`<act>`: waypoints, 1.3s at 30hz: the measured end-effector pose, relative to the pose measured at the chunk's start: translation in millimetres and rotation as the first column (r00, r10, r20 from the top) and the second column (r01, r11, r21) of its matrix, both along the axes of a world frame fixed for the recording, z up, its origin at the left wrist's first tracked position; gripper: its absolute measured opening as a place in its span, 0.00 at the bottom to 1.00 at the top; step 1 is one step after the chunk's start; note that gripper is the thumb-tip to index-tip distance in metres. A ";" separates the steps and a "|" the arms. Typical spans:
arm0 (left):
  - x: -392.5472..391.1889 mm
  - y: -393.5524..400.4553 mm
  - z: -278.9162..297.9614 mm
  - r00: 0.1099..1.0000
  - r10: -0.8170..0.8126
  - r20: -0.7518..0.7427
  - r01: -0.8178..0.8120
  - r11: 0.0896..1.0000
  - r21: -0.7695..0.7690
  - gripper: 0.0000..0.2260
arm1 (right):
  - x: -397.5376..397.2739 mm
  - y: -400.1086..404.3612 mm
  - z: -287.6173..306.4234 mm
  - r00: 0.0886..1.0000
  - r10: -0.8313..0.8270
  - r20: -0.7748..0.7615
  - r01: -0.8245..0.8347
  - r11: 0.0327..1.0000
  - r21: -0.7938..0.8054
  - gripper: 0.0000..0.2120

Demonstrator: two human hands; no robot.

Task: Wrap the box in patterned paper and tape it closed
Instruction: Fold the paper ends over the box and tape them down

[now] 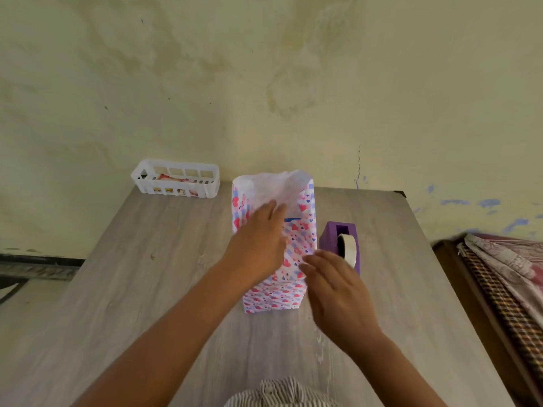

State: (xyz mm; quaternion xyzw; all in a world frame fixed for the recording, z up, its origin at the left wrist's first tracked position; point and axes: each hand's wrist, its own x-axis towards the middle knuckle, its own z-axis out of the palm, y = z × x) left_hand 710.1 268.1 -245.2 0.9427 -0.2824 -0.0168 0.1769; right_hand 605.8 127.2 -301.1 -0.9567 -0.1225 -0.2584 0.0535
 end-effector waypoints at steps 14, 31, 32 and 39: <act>75.7 -21.9 47.2 0.940 0.010 0.340 -0.115 0.950 0.289 0.11 | 18.8 26.5 13.1 0.837 -0.059 -0.544 -0.094 0.964 -0.248 0.35; 62.8 -18.3 53.4 0.968 0.053 0.246 -0.108 0.970 0.217 0.07 | 38.7 50.1 8.6 0.765 -0.105 -0.636 0.042 0.993 -0.114 0.45; 60.9 -18.5 54.8 0.972 0.047 0.232 -0.101 0.969 0.227 0.07 | 42.7 47.7 8.9 0.759 -0.102 -0.643 0.047 0.994 -0.102 0.46; 43.7 -18.5 61.3 0.982 0.023 0.188 -0.075 0.959 0.274 0.06 | 63.7 41.9 20.0 0.785 -0.116 -0.609 0.023 0.987 -0.158 0.47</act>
